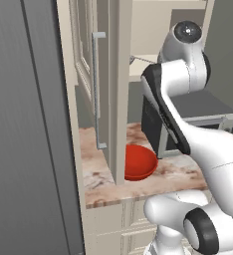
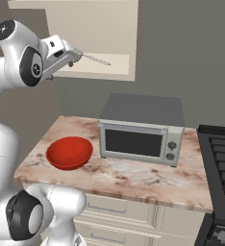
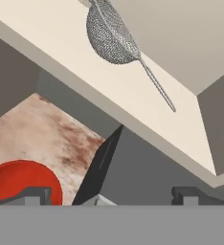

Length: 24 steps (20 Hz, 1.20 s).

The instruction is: Open the cabinet and setup a tea strainer by placing it in the bowl upright.

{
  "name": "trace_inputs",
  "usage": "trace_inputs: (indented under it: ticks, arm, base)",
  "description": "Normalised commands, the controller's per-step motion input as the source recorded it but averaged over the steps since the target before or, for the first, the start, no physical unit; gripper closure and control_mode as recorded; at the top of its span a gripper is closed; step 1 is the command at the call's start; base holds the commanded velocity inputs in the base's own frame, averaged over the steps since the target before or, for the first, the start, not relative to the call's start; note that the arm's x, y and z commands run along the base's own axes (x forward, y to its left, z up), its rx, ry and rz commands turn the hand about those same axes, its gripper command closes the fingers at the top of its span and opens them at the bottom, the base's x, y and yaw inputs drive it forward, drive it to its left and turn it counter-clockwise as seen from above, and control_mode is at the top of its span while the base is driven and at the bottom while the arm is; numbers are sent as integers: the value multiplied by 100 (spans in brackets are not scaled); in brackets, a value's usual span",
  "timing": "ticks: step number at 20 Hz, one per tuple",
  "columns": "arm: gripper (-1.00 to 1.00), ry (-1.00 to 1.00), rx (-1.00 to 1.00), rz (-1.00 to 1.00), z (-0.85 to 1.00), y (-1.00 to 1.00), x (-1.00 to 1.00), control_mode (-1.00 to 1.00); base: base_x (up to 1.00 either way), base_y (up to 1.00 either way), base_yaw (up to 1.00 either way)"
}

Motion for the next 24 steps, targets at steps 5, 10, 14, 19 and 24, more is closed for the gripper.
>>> trace_inputs:
  ticks: [5,10,14,19,24]
  arm:
    - [-100,-17,0,-2,-1,31,42,-100]
    - [-100,-15,-1,-2,-2,8,25,-100]
    - [-100,0,-10,-1,24,20,11,-100]
    - [-100,0,-2,0,0,23,27,-100]
    - [-100,0,0,1,6,8,33,-100]
  base:
    - [0,0,0]
    - [0,0,0]
    - [0,0,0]
    - [0,0,0]
    - [0,0,0]
